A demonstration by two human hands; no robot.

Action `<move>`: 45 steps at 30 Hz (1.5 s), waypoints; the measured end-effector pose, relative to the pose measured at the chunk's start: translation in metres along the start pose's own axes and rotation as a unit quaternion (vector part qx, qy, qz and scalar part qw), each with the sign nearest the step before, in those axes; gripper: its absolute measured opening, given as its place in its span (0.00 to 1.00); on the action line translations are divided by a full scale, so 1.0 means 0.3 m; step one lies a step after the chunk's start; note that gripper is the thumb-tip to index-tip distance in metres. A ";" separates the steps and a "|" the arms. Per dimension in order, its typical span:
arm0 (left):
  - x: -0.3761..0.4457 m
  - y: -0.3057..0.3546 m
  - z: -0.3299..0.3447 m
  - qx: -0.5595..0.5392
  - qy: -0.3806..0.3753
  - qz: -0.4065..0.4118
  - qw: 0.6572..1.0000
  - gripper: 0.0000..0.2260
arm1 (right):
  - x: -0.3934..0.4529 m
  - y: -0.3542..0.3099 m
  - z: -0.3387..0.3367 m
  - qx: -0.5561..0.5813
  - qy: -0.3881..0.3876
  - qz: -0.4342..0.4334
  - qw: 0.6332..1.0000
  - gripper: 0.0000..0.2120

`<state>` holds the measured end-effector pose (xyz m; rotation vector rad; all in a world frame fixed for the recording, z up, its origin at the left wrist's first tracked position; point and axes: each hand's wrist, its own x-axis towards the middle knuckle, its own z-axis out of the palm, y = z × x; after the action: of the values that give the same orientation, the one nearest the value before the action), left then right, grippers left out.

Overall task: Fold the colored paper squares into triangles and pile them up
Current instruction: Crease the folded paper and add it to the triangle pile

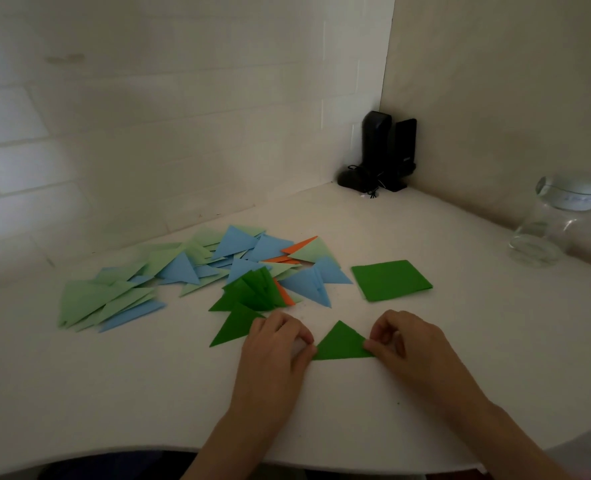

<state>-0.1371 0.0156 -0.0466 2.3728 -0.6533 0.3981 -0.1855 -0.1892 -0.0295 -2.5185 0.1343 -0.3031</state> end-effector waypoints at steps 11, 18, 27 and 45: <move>0.025 0.188 0.054 0.132 -0.041 -0.050 0.989 0.17 | -0.028 0.000 0.040 0.004 0.049 -0.012 0.999 0.08; 0.059 0.168 0.040 -0.014 -0.112 -0.065 0.992 0.15 | -0.030 0.005 0.041 0.014 0.050 -0.009 0.999 0.09; -0.009 -0.085 -0.152 0.000 0.067 -0.072 0.995 0.09 | 0.024 0.045 -0.023 -0.028 0.126 -0.012 0.992 0.10; 0.075 -0.252 -0.171 0.037 0.086 -0.101 0.990 0.14 | 0.175 0.054 0.000 -0.174 0.125 0.013 0.977 0.09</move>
<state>-0.0832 0.0919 -0.0361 2.4127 -0.3211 0.5384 -0.1351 -0.2109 -0.0291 -2.8101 0.3468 -0.6330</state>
